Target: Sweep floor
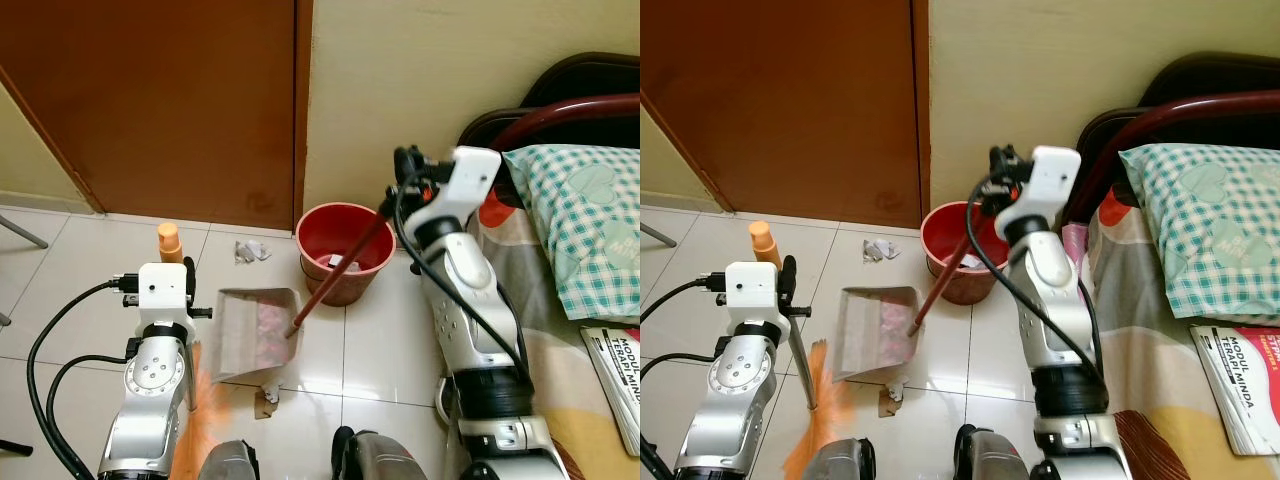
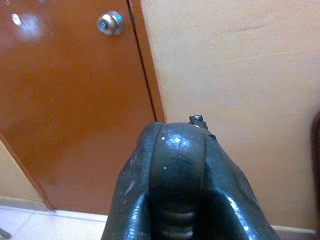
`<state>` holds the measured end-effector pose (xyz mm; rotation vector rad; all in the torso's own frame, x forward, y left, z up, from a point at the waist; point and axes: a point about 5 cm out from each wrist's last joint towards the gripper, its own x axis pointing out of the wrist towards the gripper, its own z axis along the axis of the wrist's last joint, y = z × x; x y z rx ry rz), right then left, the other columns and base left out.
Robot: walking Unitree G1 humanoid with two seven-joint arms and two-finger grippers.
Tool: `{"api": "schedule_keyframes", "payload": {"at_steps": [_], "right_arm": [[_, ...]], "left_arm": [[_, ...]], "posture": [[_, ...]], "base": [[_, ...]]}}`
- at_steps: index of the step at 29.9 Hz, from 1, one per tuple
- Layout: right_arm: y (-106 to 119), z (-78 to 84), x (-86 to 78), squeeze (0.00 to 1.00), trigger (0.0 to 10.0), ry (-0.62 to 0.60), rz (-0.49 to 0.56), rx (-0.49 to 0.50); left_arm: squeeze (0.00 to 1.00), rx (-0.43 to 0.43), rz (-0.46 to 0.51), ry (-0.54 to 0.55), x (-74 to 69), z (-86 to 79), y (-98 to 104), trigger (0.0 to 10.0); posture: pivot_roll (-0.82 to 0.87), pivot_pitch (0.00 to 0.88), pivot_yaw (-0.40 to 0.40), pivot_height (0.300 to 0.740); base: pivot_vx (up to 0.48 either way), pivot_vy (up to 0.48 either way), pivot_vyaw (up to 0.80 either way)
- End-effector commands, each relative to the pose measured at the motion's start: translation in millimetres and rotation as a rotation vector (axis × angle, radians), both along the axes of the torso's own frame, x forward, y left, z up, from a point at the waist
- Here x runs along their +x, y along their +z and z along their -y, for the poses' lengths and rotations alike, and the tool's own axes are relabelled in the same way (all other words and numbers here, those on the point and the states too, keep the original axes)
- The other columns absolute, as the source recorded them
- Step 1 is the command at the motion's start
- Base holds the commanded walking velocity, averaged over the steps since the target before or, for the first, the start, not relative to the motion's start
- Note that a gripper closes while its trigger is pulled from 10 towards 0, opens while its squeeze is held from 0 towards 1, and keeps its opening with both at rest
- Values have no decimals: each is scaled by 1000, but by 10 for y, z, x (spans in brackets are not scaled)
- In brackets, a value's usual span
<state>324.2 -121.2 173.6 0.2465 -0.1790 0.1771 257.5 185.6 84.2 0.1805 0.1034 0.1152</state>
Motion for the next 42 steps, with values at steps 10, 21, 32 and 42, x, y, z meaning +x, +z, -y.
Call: {"api": "schedule_keyframes", "payload": {"at_steps": [10,21,32,42], "right_arm": [[-449,315,-188,0,10000,-86,-91,-131],[-768,514,-302,0,10000,-153,-188,-185],[-780,581,-227,0,10000,-234,-199,-202],[-664,694,-138,0,10000,-314,-183,-270]], "left_arm": [[0,-19,-31,-22,-35,77,-48,10000],[0,-25,-8,-22,-5,96,-22,10000],[0,4,35,-85,26,222,95,10000],[0,4,47,-178,13,352,196,10000]], "posture": [[120,135,-63,740],[154,121,-94,740],[95,144,-79,740],[19,209,-71,740]], "base": [[0,0,0],[0,0,0],[0,0,0],[0,0,0]]}}
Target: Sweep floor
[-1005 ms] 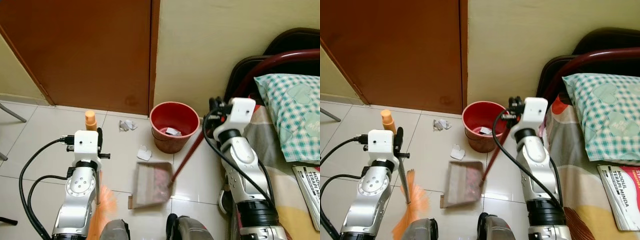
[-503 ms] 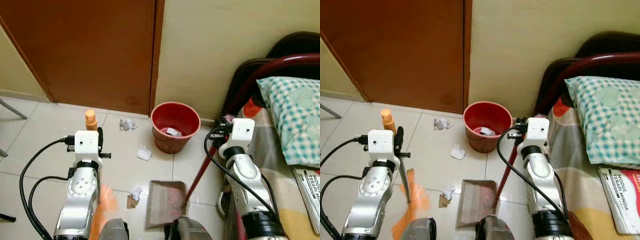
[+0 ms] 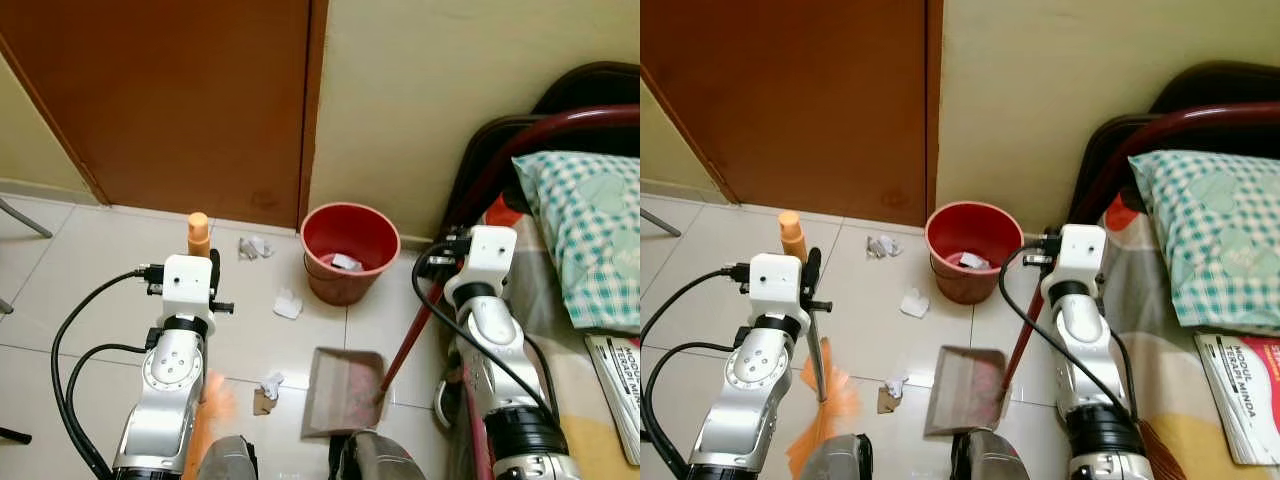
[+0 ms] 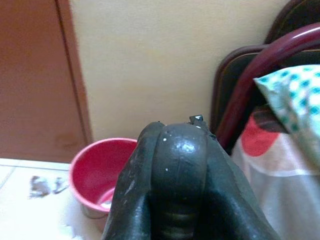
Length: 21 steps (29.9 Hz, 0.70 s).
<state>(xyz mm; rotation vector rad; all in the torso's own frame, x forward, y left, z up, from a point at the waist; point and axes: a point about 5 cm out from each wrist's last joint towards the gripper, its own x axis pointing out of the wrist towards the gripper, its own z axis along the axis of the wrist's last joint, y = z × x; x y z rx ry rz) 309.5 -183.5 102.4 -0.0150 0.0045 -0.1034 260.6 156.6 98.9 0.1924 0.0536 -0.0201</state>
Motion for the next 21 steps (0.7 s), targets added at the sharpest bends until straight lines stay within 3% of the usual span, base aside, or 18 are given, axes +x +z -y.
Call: {"api": "schedule_keyframes", "payload": {"at_steps": [1,6,15,19,21], "right_arm": [[53,73,7,0,10000,-31,16,-20],[-42,36,-2,0,10000,-52,-31,12],[-103,-402,79,0,10000,67,-64,68],[-107,-466,88,0,10000,90,-69,72],[-123,-530,96,0,10000,108,-72,74]], "left_arm": [[0,-8,12,-51,-20,78,65,10000],[0,-90,3,-176,-31,254,96,10000],[0,-209,34,-447,57,770,334,10000],[0,-250,40,-467,83,850,383,10000],[0,-320,54,-473,129,915,459,10000]], "posture": [[21,215,-69,740],[29,217,-64,740],[41,198,-60,740],[41,198,-60,740],[41,187,-60,740]], "base": [[0,0,0],[0,0,0],[0,0,0],[0,0,0],[0,0,0]]}}
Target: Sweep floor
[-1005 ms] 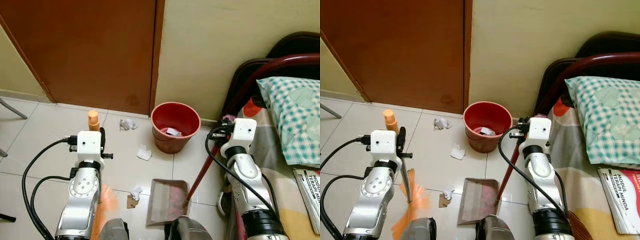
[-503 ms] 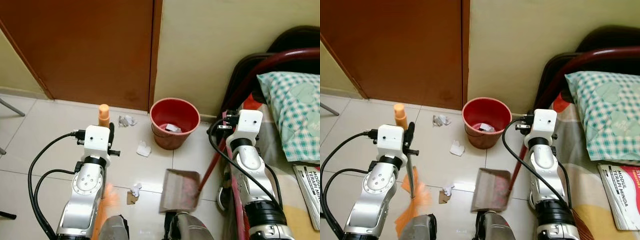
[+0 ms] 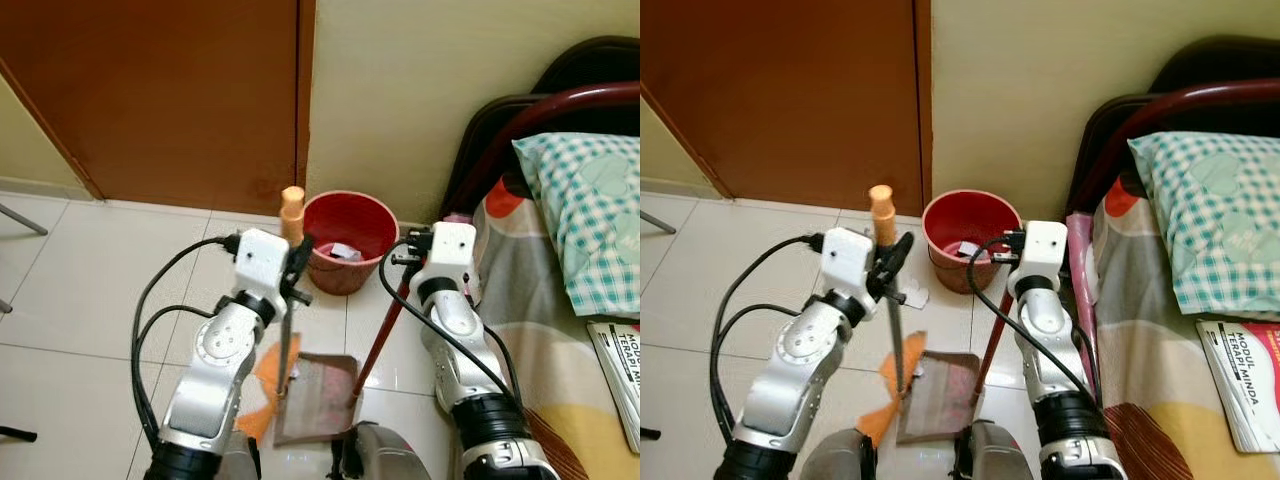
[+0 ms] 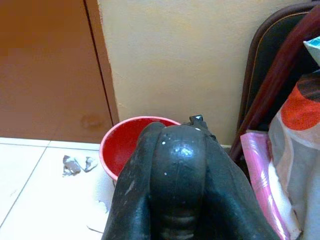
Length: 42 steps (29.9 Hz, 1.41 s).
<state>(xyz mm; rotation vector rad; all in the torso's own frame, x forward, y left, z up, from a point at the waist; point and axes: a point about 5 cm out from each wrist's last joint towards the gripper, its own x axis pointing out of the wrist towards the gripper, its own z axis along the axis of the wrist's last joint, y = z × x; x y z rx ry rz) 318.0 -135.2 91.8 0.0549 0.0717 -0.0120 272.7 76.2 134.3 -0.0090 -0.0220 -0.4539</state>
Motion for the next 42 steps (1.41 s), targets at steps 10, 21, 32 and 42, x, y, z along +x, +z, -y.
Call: {"api": "schedule_keyframes", "payload": {"at_steps": [10,21,32,42], "right_arm": [[-12,-101,39,0,10000,39,2,-3],[-43,-61,61,0,10000,33,0,-29],[-71,46,72,0,10000,-14,-15,-137],[-3,172,71,0,10000,-40,19,-111]], "left_arm": [[0,-319,49,82,209,-74,416,10000],[0,-336,139,216,410,-470,671,10000],[0,-301,225,322,493,-883,894,10000],[0,-170,156,373,300,-1165,589,10000]], "posture": [[43,182,-56,740],[54,172,-48,740],[63,163,-44,740],[64,162,-40,740]], "base": [[0,0,0],[0,0,0],[0,0,0],[0,0,0]]}}
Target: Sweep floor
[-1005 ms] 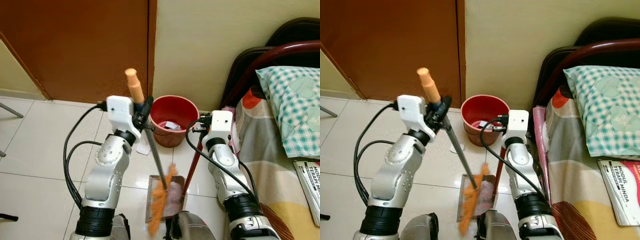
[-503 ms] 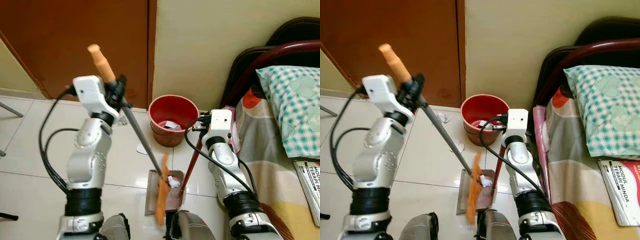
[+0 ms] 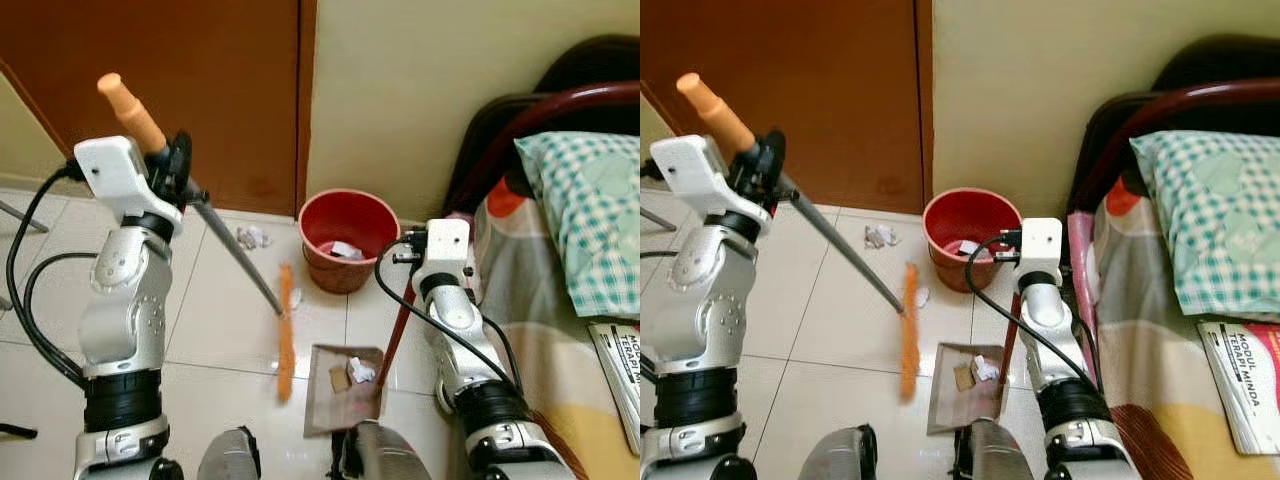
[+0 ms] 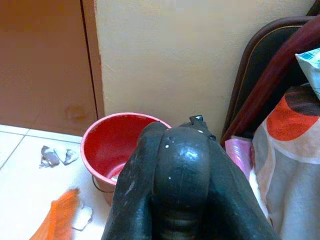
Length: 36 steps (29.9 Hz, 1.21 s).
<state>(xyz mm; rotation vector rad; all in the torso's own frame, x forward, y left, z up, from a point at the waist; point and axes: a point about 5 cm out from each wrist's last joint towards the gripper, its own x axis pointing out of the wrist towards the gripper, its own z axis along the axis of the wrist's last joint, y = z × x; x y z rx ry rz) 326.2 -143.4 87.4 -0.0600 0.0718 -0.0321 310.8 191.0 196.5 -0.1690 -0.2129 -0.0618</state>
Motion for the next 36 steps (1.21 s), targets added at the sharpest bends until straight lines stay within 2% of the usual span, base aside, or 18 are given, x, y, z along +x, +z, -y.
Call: {"api": "schedule_keyframes", "payload": {"at_steps": [1,2,3,5,8,10,12,18,23,26,29,30,31,33,34,36], "right_arm": [[41,90,-11,0,10000,-23,22,4],[124,109,-9,0,10000,-14,56,51],[171,108,-5,0,10000,-7,74,71],[201,106,-2,0,10000,-3,85,84],[377,44,24,0,10000,64,141,124],[508,-127,11,0,10000,220,220,3],[562,-224,-16,0,10000,304,274,-103],[570,-262,-17,0,10000,295,279,-102],[585,-324,-57,0,10000,341,296,-122],[597,-340,-78,0,10000,373,326,-166],[645,-274,-50,0,10000,305,330,-104],[665,-279,-37,0,10000,311,316,-26],[697,-342,-50,0,10000,372,328,-33],[736,-405,-72,0,10000,425,367,-132],[742,-399,-59,0,10000,405,372,-166],[713,-363,-39,0,10000,377,348,-143]], "left_arm": [[0,35,2,-12,-80,-17,-33,10000],[0,75,-45,-20,-151,-17,-189,10000],[0,89,-64,-29,-179,3,-259,10000],[0,98,-76,-35,-197,15,-304,10000],[0,165,-119,-67,-275,138,-506,10000],[0,210,-133,-76,-304,218,-588,10000],[0,226,-138,-76,-306,261,-611,10000],[0,245,-156,-72,-336,327,-670,10000],[0,265,-172,-46,-370,313,-730,10000],[0,285,-192,8,-353,250,-764,10000],[0,313,-215,73,-343,155,-791,10000],[0,312,-228,99,-344,114,-805,10000],[0,319,-237,122,-343,78,-815,10000],[0,322,-247,138,-337,50,-827,10000],[0,328,-257,150,-335,34,-838,10000],[0,324,-256,152,-336,36,-836,10000]], "posture": [[64,162,-40,740],[65,161,-40,740],[64,159,-40,740],[64,159,-40,740],[55,153,-43,740],[41,145,-46,740],[40,142,-47,740],[44,140,-48,740],[43,142,-49,740],[42,146,-49,740],[37,148,-47,740],[35,150,-42,740],[35,150,-42,740],[35,150,-42,740],[28,152,-40,740],[29,152,-41,740]], "base": [[0,0,0],[0,0,0],[0,0,0],[0,0,0],[0,0,0],[0,0,0],[0,0,0],[0,0,0],[0,0,0],[0,0,0],[0,0,0],[0,0,0],[0,0,0],[0,0,0],[0,0,0],[0,0,0]]}}
